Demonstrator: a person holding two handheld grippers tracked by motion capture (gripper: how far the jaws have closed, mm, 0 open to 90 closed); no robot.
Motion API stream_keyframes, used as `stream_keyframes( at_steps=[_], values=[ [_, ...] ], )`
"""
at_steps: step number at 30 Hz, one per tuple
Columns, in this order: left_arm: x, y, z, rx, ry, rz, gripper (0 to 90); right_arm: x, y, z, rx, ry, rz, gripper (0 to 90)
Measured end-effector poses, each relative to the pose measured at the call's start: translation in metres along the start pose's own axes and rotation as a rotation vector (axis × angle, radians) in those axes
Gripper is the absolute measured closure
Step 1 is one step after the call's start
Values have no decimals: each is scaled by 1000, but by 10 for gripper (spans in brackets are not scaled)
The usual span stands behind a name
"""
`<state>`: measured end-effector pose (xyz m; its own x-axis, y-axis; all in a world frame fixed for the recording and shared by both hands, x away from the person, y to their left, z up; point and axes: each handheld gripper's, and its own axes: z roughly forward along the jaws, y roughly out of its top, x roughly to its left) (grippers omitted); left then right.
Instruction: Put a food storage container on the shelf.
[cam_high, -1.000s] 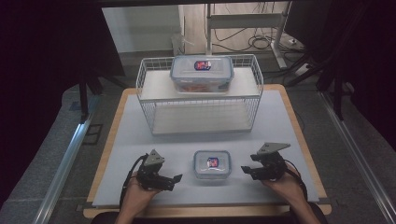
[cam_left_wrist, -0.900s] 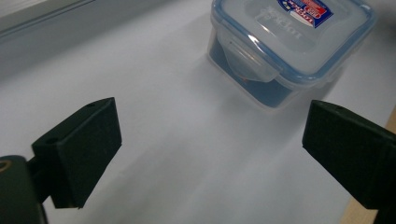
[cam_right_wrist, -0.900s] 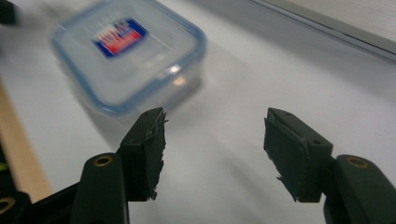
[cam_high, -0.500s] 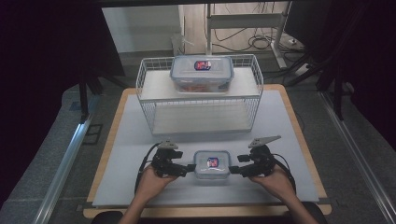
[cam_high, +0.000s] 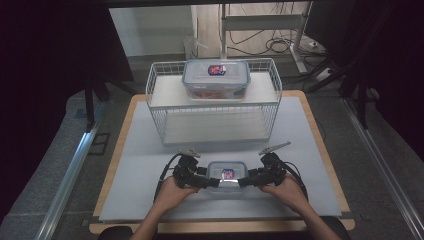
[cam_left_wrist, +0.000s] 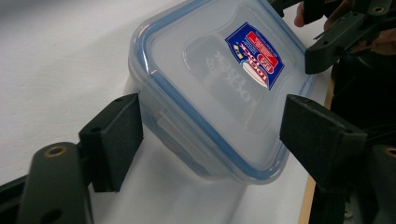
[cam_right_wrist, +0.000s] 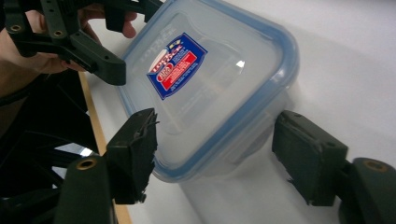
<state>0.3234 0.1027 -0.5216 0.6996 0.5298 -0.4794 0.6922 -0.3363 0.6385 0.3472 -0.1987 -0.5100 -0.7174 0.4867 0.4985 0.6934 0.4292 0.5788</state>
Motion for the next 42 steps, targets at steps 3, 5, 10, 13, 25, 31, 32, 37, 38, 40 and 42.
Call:
stream_keyframes(
  at_steps=[3,5,10,13,25,31,32,37,38,40,42],
  values=[
    [0,-1,-5,-2,1,7,294,1,-1,-1,0,-6,0,331],
    [-1,-3,-7,-7,-2,9,343,2,-2,-4,-8,-6,-1,374],
    [-6,-6,-10,-2,0,19,375,4,-6,-9,-25,-2,10,448],
    [-6,-10,-14,-22,-17,11,437,5,-8,-13,-38,14,18,505],
    [-6,-17,-21,-50,-45,-11,537,6,-14,-14,-49,44,34,541],
    [-8,-18,-22,-59,-35,-25,545,7,-16,-14,-62,45,47,554],
    [-8,-18,-23,-71,-35,-29,550,7,-16,-15,-67,48,49,557],
    [-7,-17,-30,-139,-25,-34,641,8,-15,-16,-91,67,68,571],
    [-6,-18,-30,-143,-27,-37,640,8,-15,-16,-89,63,63,571],
    [-6,-19,-29,-128,-31,-44,629,8,-15,-16,-95,66,63,571],
    [-4,-21,-24,-90,-40,-44,567,8,-15,-16,-95,74,62,573]
  ],
)
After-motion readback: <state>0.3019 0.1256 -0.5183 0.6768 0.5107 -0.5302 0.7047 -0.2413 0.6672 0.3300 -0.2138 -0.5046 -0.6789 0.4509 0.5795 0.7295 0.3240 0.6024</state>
